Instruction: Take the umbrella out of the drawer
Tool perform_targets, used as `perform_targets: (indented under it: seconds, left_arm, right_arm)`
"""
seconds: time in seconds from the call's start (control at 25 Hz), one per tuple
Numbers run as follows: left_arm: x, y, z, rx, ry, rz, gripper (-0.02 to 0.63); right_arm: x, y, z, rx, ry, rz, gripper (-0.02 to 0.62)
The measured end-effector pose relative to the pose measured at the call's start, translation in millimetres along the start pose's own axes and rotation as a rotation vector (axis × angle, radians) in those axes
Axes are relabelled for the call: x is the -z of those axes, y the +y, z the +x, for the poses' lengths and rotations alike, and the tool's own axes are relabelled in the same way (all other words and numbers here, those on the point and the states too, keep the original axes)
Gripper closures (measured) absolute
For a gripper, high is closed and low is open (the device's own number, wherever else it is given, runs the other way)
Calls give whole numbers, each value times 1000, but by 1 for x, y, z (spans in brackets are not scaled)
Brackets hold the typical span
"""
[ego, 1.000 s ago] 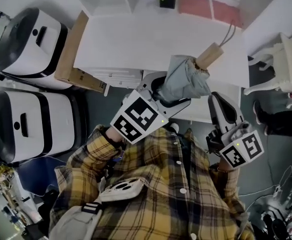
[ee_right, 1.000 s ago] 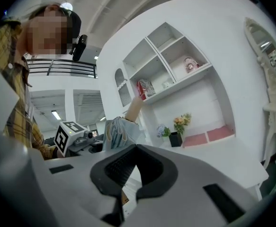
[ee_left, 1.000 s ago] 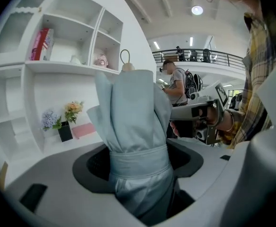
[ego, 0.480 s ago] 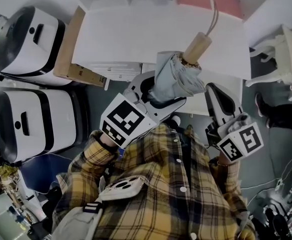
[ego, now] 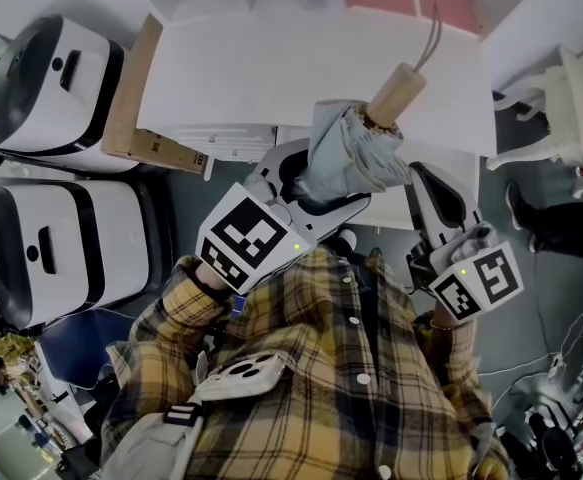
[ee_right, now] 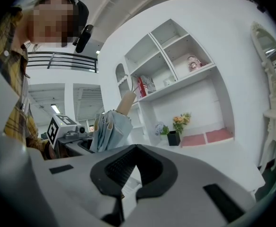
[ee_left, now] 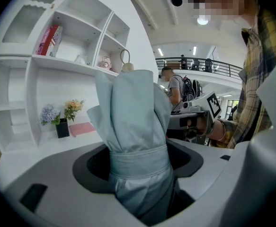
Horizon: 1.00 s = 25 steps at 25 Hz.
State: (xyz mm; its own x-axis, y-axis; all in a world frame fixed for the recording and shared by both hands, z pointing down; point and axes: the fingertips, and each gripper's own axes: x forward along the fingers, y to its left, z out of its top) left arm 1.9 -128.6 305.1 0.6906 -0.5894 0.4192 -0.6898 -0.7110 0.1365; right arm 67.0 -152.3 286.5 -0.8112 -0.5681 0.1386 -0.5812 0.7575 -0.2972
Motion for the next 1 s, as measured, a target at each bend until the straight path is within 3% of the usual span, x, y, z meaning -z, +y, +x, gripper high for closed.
perform_targets:
  seconds: [1.0]
  left_arm:
    - [-1, -2, 6, 28, 4, 23, 275]
  right_arm:
    - [11, 0, 2, -7, 31, 5, 578]
